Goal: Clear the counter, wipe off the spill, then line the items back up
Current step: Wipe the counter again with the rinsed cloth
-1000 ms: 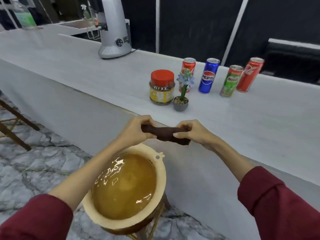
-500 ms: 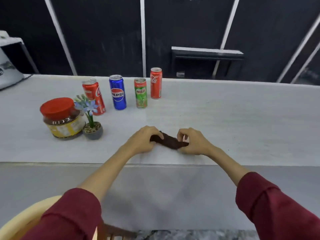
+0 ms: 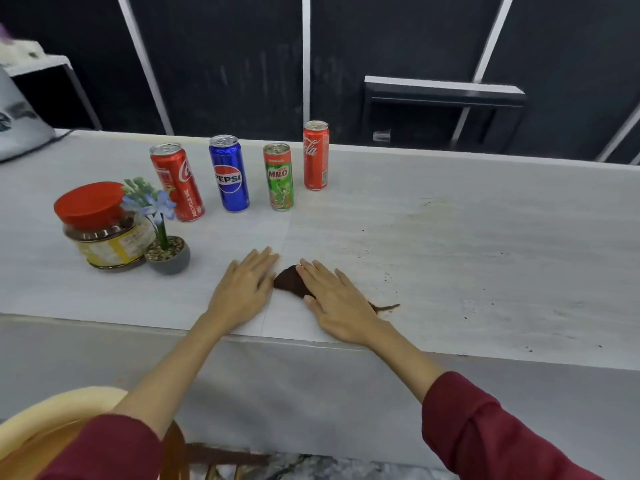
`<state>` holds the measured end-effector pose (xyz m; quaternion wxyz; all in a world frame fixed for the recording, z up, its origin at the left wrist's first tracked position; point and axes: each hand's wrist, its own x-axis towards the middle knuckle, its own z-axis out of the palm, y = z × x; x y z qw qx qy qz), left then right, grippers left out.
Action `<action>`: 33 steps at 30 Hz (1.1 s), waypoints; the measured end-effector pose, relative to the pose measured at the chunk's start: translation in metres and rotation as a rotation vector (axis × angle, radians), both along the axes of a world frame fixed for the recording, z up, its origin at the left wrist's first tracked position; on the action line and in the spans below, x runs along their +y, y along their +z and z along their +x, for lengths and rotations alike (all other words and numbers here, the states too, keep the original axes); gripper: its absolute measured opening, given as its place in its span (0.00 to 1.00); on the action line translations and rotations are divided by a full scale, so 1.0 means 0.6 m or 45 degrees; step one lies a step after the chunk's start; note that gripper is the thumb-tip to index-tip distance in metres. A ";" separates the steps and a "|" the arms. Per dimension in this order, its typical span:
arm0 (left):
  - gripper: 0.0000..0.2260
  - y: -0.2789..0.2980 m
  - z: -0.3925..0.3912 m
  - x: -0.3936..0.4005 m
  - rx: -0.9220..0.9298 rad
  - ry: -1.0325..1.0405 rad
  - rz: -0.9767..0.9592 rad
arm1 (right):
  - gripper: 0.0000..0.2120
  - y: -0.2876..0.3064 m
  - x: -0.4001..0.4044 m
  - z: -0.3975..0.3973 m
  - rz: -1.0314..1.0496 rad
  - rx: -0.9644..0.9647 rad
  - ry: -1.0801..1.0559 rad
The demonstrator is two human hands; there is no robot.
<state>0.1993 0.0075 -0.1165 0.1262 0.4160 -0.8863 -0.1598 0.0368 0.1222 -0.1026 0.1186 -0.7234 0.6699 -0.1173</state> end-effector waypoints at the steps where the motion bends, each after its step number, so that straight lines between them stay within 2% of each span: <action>1: 0.21 0.001 -0.001 -0.001 -0.005 -0.006 0.003 | 0.25 -0.002 -0.003 0.002 -0.016 -0.003 -0.020; 4: 0.21 0.005 -0.012 -0.007 -0.019 -0.026 0.037 | 0.25 -0.005 -0.023 -0.003 -0.038 -0.008 -0.060; 7: 0.23 0.005 -0.030 -0.007 -0.029 -0.084 0.051 | 0.24 0.001 -0.042 -0.024 -0.045 -0.061 -0.237; 11: 0.23 0.005 -0.042 -0.018 0.010 -0.097 0.052 | 0.29 0.023 -0.050 -0.046 -0.084 -0.423 -0.621; 14: 0.23 0.004 -0.041 -0.025 0.059 -0.136 0.101 | 0.22 0.042 -0.061 -0.051 0.002 -0.623 -0.825; 17: 0.22 0.009 -0.039 -0.039 0.159 -0.153 0.188 | 0.15 0.055 -0.070 -0.048 -0.086 -0.750 -0.936; 20: 0.21 0.012 -0.034 -0.053 0.186 -0.180 0.179 | 0.17 0.058 -0.065 -0.037 -0.270 -0.533 -0.758; 22: 0.21 0.013 -0.031 -0.060 0.153 -0.207 0.144 | 0.18 0.054 -0.059 -0.028 -0.193 -0.442 -0.556; 24: 0.21 0.011 -0.024 -0.063 0.144 -0.222 0.137 | 0.17 0.049 -0.050 -0.022 -0.092 -0.546 -0.418; 26: 0.20 0.007 -0.016 -0.063 0.169 -0.217 0.147 | 0.13 0.043 -0.043 -0.020 -0.128 -0.608 -0.367; 28: 0.20 0.005 -0.010 -0.061 0.154 -0.223 0.122 | 0.16 0.032 -0.045 -0.025 -0.155 -0.325 -0.274; 30: 0.21 0.001 -0.009 -0.060 0.090 -0.249 0.082 | 0.20 0.016 -0.048 -0.027 -0.056 -0.053 -0.154; 33: 0.22 -0.003 -0.012 -0.059 0.023 -0.251 0.043 | 0.28 -0.006 -0.056 -0.019 0.033 0.104 -0.167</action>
